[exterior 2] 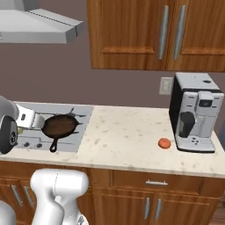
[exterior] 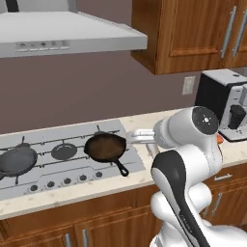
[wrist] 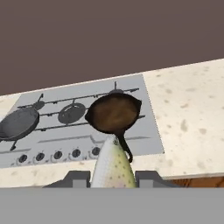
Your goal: Place both pans onto different burners. Then place the squash and the fish on different pans.
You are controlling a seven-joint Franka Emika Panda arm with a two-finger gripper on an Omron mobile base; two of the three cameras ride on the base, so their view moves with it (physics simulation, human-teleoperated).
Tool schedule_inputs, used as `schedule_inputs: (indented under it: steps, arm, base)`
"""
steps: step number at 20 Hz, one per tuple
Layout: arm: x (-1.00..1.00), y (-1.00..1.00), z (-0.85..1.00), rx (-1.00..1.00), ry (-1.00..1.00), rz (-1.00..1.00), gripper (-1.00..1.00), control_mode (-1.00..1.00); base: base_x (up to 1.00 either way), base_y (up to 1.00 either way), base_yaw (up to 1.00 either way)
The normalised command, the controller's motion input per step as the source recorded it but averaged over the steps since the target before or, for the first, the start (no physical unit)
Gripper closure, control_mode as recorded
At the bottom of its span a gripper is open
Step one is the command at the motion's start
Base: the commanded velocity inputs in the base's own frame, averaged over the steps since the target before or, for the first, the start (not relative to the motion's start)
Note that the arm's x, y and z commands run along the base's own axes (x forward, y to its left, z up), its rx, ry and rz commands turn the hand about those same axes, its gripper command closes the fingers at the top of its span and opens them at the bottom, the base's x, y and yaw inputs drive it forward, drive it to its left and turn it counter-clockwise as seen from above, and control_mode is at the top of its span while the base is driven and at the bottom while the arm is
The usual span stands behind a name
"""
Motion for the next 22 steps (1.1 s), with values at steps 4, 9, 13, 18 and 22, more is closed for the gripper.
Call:
schedule_inputs:
  steps: [4, 9, 13, 18, 22]
  arm:
    - [0.0, 0.0, 0.0, 0.0, 0.0, 0.0, 1.0, 1.0]
    - [0.0, 0.0, 0.0, 0.0, 0.0, 0.0, 1.0, 1.0]
    - [0.0, 0.0, 0.0, 0.0, 0.0, 0.0, 1.0, 1.0]
    - [0.0, 0.0, 0.0, 0.0, 0.0, 0.0, 1.0, 1.0]
    - [0.0, 0.0, 0.0, 0.0, 0.0, 0.0, 1.0, 1.0]
  base:
    - [0.25, 0.85, 0.0]
    - [0.39, 0.68, 0.0]
    - [0.55, 0.61, 0.0]
    - [0.51, 0.66, 0.0]
    - [0.43, 0.59, 0.0]
